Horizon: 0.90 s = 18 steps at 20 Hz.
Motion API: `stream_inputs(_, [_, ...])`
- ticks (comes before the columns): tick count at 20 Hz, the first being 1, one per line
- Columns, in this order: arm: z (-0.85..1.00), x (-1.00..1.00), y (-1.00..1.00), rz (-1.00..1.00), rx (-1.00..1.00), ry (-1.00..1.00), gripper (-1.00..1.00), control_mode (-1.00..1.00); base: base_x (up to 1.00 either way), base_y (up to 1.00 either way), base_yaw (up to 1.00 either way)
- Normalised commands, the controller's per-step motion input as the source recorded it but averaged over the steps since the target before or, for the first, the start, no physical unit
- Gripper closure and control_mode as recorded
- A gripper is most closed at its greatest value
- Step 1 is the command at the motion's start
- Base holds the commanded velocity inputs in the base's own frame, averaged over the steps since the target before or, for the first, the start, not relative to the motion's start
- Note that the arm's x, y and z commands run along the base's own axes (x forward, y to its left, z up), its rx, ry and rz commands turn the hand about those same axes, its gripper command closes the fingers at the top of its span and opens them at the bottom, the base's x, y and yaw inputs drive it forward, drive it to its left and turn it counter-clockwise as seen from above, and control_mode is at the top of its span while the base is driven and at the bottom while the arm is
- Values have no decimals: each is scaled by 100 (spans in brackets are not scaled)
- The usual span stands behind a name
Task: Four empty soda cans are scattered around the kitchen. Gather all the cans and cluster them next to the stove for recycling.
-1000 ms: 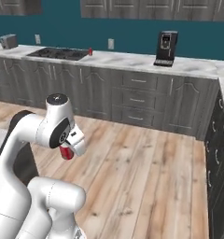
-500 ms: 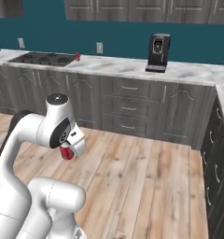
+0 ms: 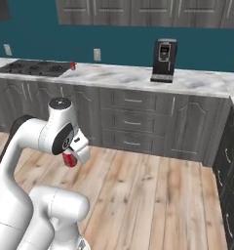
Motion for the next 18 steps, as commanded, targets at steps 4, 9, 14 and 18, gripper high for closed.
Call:
stream_inputs(4, [0,0,0,0,0,0,100,100,64,50,-14])
stream_inputs(9, [0,0,0,0,0,0,100,100,65,50,-14])
stream_inputs(14, [0,0,0,0,0,0,100,100,62,47,-13])
stream_inputs(18, [0,0,0,0,0,0,100,100,65,49,-12])
